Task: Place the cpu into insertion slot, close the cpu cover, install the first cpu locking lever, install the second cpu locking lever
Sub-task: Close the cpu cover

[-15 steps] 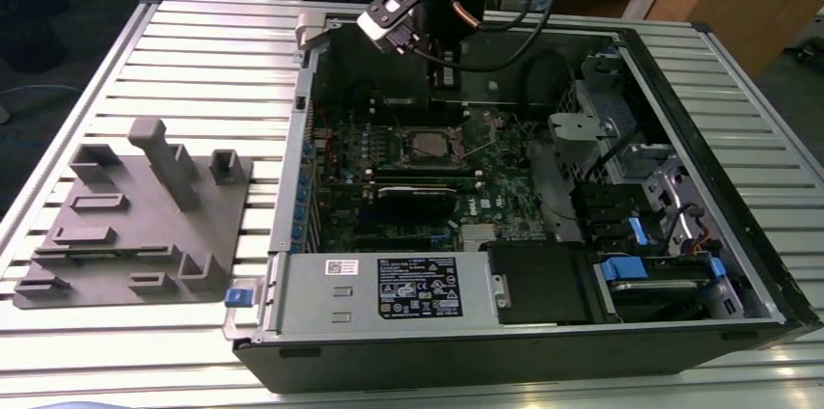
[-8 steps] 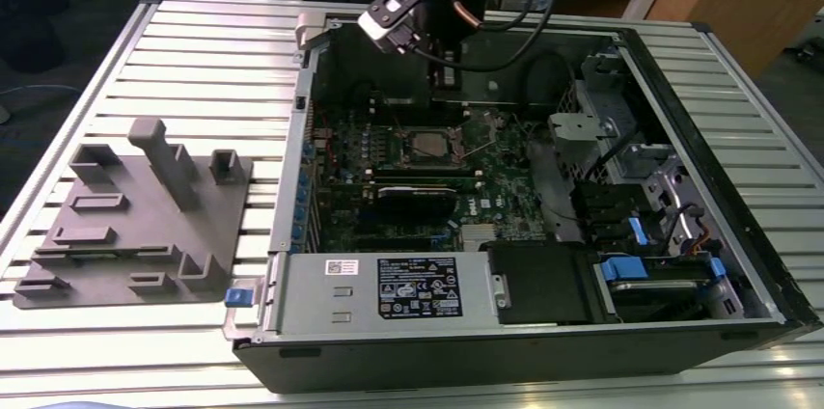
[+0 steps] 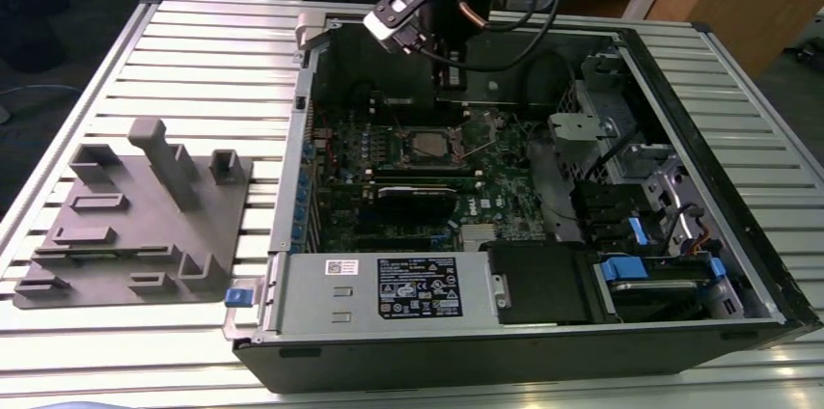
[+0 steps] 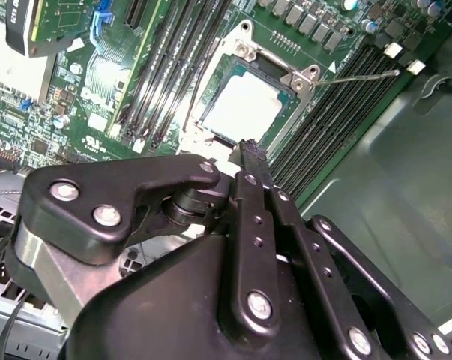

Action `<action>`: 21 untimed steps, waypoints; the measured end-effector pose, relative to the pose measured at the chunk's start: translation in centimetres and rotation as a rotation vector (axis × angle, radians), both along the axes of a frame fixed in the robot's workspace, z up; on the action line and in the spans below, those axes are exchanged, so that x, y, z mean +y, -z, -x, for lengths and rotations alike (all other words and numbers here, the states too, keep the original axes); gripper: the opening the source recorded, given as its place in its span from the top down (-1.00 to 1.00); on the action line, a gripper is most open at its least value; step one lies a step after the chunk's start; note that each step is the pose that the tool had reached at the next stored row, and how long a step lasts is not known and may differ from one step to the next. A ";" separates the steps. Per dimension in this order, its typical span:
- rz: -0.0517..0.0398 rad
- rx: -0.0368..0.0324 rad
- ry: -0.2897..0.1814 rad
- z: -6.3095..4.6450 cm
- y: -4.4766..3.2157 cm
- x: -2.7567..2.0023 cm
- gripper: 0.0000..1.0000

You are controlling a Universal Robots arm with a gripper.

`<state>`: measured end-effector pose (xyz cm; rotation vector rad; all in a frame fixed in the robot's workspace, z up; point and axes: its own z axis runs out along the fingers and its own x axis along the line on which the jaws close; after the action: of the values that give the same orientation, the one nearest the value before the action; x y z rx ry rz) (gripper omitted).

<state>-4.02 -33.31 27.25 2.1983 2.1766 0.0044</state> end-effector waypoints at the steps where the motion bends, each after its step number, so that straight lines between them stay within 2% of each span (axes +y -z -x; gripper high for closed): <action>1: 0.0000 0.0000 0.000 -0.1 0.00 0.00 0.79; 21: 0.0000 0.0000 0.000 -2.6 0.01 0.00 0.79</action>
<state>-1.43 -33.31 27.25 2.1983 2.1766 0.0045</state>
